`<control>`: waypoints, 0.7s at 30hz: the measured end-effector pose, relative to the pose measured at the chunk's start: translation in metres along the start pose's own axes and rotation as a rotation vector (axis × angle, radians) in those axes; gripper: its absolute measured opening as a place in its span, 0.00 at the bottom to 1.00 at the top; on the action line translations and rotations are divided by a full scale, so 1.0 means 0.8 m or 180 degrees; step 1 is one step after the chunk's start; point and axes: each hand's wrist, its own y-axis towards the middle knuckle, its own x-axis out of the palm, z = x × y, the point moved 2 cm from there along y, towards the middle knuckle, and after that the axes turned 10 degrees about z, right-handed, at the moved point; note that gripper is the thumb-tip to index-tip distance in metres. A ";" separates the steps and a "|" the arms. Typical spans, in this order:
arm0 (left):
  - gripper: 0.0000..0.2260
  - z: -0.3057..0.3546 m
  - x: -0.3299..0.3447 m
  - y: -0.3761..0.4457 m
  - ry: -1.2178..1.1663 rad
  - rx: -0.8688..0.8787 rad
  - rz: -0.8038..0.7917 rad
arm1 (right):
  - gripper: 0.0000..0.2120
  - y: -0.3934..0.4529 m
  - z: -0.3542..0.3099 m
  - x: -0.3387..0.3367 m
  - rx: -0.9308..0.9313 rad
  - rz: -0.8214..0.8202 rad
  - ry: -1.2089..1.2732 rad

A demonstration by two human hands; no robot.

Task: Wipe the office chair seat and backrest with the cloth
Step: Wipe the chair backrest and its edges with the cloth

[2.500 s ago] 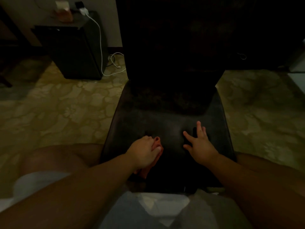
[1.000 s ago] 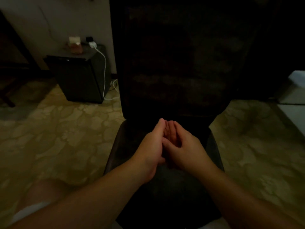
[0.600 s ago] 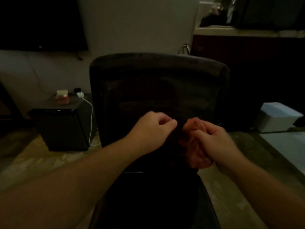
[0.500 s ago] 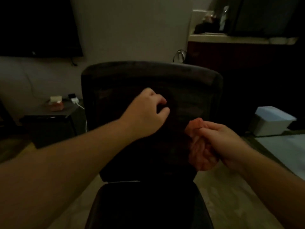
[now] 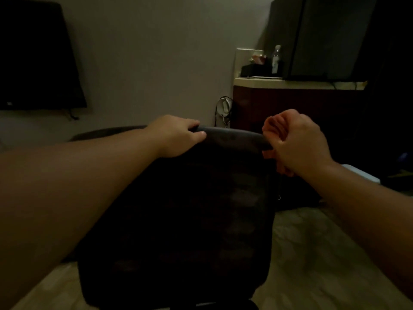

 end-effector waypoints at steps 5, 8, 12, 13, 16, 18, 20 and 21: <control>0.29 -0.010 0.002 0.004 -0.0112 0.0065 -0.0059 | 0.14 0.020 0.016 0.042 0.0179 -0.0101 0.0058; 0.30 -0.013 0.008 0.005 -0.0014 0.0171 -0.0023 | 0.12 -0.001 0.019 0.050 -0.0357 0.0055 -0.0147; 0.34 -0.018 0.015 0.004 -0.0011 0.0254 0.0009 | 0.14 -0.014 0.043 0.033 -0.1094 -0.0140 -0.0282; 0.36 -0.017 0.017 0.004 0.0008 0.0260 0.0019 | 0.14 -0.008 0.048 0.029 -0.1151 -0.0213 -0.0382; 0.42 -0.010 0.019 0.004 0.0066 0.0227 0.0023 | 0.11 0.019 0.034 0.027 -0.0450 -0.0228 -0.0295; 0.43 -0.010 0.018 0.005 0.0096 0.0230 0.0012 | 0.11 0.024 0.014 0.035 -0.0157 -0.0269 -0.0109; 0.42 -0.016 0.016 0.004 0.0075 0.0225 0.0007 | 0.10 0.007 0.001 0.043 -0.0243 -0.0526 -0.0001; 0.42 -0.018 0.015 0.004 0.0068 0.0227 0.0001 | 0.10 -0.004 0.000 0.043 -0.0357 -0.0690 -0.0068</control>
